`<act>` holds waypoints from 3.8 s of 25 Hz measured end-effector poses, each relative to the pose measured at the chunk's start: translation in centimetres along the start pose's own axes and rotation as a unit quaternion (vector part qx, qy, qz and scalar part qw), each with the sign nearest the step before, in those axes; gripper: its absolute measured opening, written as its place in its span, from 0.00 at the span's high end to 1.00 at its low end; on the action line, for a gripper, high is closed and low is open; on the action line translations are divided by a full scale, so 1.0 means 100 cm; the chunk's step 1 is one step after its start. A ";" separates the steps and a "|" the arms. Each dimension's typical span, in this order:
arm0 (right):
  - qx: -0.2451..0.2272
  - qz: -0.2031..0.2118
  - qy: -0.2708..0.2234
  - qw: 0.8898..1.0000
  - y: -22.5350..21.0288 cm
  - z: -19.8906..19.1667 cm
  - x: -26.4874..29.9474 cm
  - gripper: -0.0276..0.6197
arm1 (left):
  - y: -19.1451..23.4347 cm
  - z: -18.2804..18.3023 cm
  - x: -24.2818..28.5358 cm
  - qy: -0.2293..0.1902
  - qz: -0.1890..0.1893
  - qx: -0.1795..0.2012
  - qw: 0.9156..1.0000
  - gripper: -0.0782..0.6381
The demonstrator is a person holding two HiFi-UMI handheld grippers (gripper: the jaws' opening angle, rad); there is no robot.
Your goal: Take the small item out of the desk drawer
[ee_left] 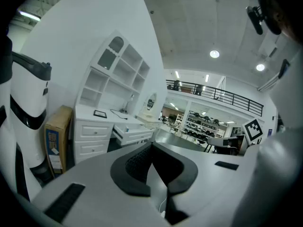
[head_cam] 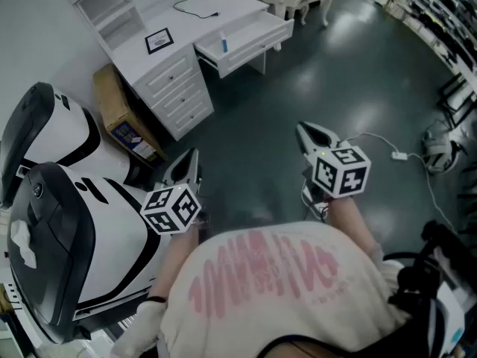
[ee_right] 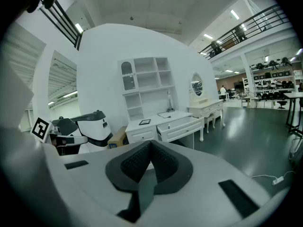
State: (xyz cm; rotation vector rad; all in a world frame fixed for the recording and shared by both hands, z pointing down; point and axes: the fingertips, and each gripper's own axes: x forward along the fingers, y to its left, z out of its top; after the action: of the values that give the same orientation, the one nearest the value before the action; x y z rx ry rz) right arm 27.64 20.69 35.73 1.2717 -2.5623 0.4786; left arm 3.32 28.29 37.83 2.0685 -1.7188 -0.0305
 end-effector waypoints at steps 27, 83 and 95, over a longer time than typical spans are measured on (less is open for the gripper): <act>0.060 0.024 0.018 0.998 0.020 0.008 0.157 0.93 | 0.124 0.020 0.056 -0.007 0.016 -0.063 0.998 0.85; 0.124 -0.056 0.011 0.991 -0.121 0.209 0.654 0.93 | 0.396 0.283 0.528 -0.005 -0.076 -0.029 0.997 0.85; 0.131 -0.081 0.130 0.980 -0.162 0.143 0.720 0.93 | 0.438 0.279 0.560 0.020 -0.056 -0.046 0.997 0.85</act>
State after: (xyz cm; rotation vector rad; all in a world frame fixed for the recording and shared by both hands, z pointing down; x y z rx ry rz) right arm -2.96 -46.20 51.05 1.3834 -2.2144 0.9066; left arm -33.04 -38.72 42.72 2.0809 -1.5468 -0.1015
